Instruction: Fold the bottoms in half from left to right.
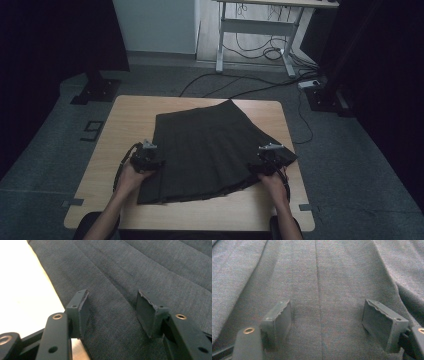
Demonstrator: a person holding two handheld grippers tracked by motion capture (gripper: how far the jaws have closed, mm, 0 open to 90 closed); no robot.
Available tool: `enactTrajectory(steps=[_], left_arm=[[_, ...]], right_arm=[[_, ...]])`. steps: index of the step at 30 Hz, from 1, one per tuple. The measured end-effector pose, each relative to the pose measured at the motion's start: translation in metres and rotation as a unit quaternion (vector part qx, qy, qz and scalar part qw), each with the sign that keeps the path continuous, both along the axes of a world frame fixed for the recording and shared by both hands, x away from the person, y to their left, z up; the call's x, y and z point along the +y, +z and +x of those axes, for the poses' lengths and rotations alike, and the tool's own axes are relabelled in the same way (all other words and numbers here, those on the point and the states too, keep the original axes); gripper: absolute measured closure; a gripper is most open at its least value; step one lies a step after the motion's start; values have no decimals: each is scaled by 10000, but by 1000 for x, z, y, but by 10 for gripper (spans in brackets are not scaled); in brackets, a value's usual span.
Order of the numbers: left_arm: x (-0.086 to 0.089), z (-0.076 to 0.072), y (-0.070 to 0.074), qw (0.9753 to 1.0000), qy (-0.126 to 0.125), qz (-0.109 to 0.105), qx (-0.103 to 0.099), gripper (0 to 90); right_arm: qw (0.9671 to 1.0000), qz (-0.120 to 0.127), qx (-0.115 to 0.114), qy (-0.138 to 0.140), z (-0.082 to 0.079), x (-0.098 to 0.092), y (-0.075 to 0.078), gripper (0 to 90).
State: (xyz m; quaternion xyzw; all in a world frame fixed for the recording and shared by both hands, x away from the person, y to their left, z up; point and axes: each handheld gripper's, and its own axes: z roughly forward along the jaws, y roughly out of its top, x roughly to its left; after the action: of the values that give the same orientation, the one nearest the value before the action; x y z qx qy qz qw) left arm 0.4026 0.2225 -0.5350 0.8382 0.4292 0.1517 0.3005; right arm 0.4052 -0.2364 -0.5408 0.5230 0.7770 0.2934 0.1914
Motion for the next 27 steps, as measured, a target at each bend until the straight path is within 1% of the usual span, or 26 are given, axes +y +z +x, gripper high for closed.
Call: enactTrajectory(steps=[1,2,3,4,5,11,14,16,18,20,21,22,23,24,25,26,27], left_arm=[[-1,-5,0,10000,-18,4,-6,440],[-2,-9,0,10000,-40,-1,-2,440],[-3,-14,0,10000,-59,-1,1,440],[-5,-23,0,9999,-104,-10,0,439],[-5,-23,0,9999,-104,-10,0,440],[-9,-50,-1,9998,-178,-32,-31,439],[-9,-58,-2,9997,-217,-61,-61,439],[-8,-59,-2,9997,-226,-85,-77,437],[-8,-58,-2,9995,-299,-121,-41,422],[-6,-55,-2,9991,-384,-183,60,357],[-5,-53,-1,9991,-356,-176,119,304],[-1,-48,1,9993,-287,-191,145,210],[1,-45,3,9995,-221,-161,130,179],[1,-45,3,9995,-221,-161,130,150],[3,-42,5,9997,-183,-122,99,150],[5,-39,7,9998,-143,-100,20,141],[7,-36,10,9998,-126,-125,-43,141]], right_arm=[[10000,0,3,13,-4,-1,0,240],[10000,1,1,34,-11,-4,0,240],[10000,1,1,34,-11,-4,0,240],[10000,8,-4,61,-17,-6,0,240],[10000,8,-4,61,-17,-6,0,240],[9998,28,-7,174,-39,-14,-1,240],[9998,34,-8,198,-49,-17,-1,240],[9998,54,-45,189,-53,-18,-1,240],[9998,59,-81,161,-54,-18,-2,239],[9998,58,-85,149,-54,-18,-2,237],[9998,66,-95,150,-54,-18,-2,236],[9998,92,-126,154,-55,-18,-3,236],[9997,101,-150,157,-55,-19,-3,236],[9997,105,-163,156,-56,-19,-4,236],[9997,105,-163,156,-56,-19,-4,236],[9997,114,-175,144,-56,-19,-4,235],[9997,114,-175,144,-56,-19,-4,235]])
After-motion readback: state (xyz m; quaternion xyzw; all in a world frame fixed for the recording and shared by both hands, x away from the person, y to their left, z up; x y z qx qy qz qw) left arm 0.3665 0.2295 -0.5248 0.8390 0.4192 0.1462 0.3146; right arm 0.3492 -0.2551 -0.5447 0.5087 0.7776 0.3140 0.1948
